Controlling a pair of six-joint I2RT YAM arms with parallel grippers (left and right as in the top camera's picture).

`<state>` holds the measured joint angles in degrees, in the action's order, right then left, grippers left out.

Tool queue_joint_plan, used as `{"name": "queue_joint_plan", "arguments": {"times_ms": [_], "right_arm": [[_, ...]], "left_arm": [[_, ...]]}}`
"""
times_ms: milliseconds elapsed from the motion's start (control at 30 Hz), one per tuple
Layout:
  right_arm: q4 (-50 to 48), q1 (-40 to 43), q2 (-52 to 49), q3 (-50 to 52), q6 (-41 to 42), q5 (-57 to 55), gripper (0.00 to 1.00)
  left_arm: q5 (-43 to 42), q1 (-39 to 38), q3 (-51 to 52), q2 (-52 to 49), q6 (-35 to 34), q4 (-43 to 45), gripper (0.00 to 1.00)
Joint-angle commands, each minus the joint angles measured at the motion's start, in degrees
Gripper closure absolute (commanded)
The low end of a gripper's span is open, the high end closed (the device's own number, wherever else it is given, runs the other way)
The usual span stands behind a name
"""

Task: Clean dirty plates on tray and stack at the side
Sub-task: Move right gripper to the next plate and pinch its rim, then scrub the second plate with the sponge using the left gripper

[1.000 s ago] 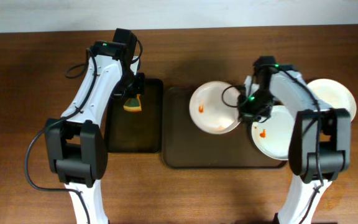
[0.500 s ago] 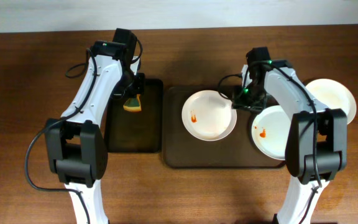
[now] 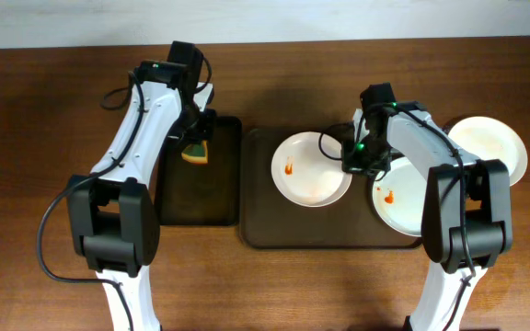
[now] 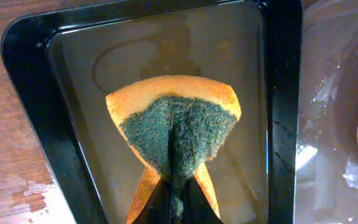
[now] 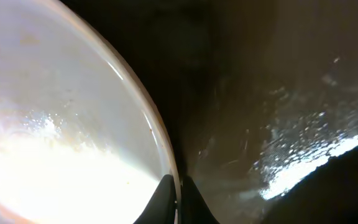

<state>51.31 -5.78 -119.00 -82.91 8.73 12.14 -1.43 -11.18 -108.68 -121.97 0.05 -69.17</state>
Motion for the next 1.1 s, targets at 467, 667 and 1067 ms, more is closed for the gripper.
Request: {"name": "queue_joint_plan", "arguments": {"times_ms": [467, 667, 1067], "right_arm": [[20.37, 4.20, 0.57, -18.25, -2.97, 2.69, 0.50], [21.94, 6.16, 0.57, -17.97, -4.04, 2.89, 0.50], [17.22, 4.31, 0.57, -13.68, -4.00, 3.91, 0.49]], "left_arm": [[-13.86, -5.07, -0.98, -0.17, 3.19, -1.49, 1.00], [-13.88, -10.95, -9.92, -0.17, -0.94, -3.58, 1.00], [-10.58, -21.79, -14.14, -6.86, -0.92, 4.42, 1.00]]}}
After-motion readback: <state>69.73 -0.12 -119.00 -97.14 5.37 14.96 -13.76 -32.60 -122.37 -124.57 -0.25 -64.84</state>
